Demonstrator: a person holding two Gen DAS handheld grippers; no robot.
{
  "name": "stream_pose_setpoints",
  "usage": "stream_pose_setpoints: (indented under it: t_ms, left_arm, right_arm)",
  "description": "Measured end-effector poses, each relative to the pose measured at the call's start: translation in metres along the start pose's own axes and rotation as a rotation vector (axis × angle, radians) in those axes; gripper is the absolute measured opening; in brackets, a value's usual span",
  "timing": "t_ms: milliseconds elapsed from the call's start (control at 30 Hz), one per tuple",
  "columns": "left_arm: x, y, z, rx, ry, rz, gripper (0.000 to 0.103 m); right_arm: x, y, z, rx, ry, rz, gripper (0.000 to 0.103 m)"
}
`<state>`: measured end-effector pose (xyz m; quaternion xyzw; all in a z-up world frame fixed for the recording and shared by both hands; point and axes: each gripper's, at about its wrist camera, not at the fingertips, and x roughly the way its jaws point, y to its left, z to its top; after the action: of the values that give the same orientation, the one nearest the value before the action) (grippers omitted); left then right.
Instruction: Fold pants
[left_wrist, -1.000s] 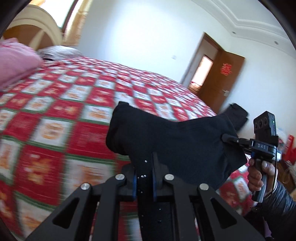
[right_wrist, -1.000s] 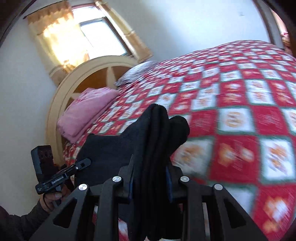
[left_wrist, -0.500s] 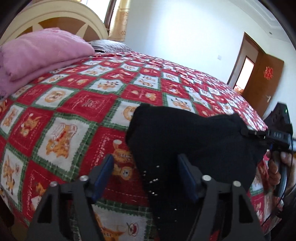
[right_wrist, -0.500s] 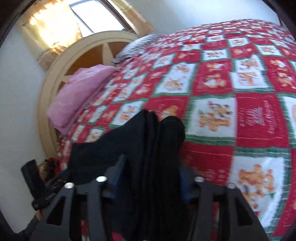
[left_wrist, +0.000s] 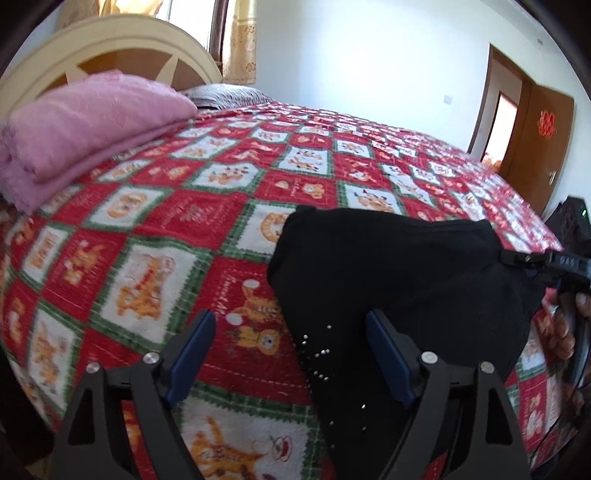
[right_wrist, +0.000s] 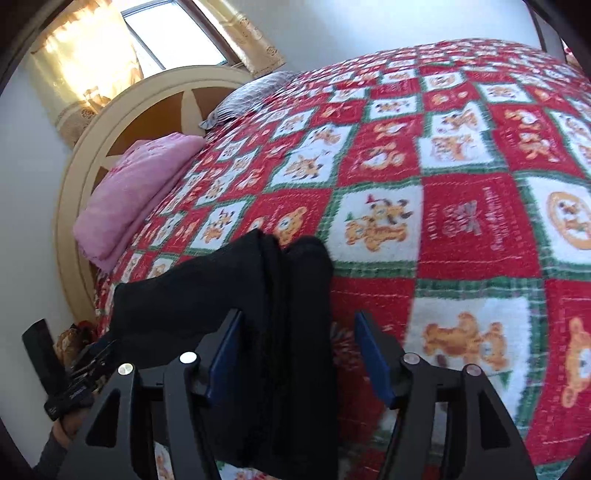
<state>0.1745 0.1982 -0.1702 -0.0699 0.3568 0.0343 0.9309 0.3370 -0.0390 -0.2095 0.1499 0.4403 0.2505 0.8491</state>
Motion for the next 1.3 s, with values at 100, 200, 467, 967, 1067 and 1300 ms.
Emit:
stream_pose_setpoints:
  t_ms: [100,200,467,967,1067,1300]
  left_arm:
    - [-0.007,-0.002,0.001,-0.002,-0.004,0.027,0.086]
    - [-0.018,-0.007,0.003,-0.005,-0.015,0.032,0.086]
    - [-0.052,-0.028,0.01,-0.008,-0.078,0.034,0.086]
    - [-0.138,-0.07,0.009,0.064,-0.204,-0.008,0.099]
    - [-0.155,-0.075,0.013,0.069,-0.245,-0.019,0.1]
    - [-0.174,-0.085,0.016,0.099,-0.301,-0.026,0.103]
  right_arm:
    - [-0.009,-0.007,0.002,0.031,-0.019,-0.013,0.064]
    - [-0.021,-0.01,0.0,0.048,-0.042,-0.045,0.064]
    - [-0.077,-0.019,-0.022,0.052,-0.087,-0.103,0.064]
    - [-0.205,0.058,-0.064,-0.13,-0.286,-0.109,0.068]
    - [-0.228,0.092,-0.072,-0.238,-0.369,-0.172,0.07]
    - [-0.259,0.132,-0.085,-0.35,-0.458,-0.219,0.073]
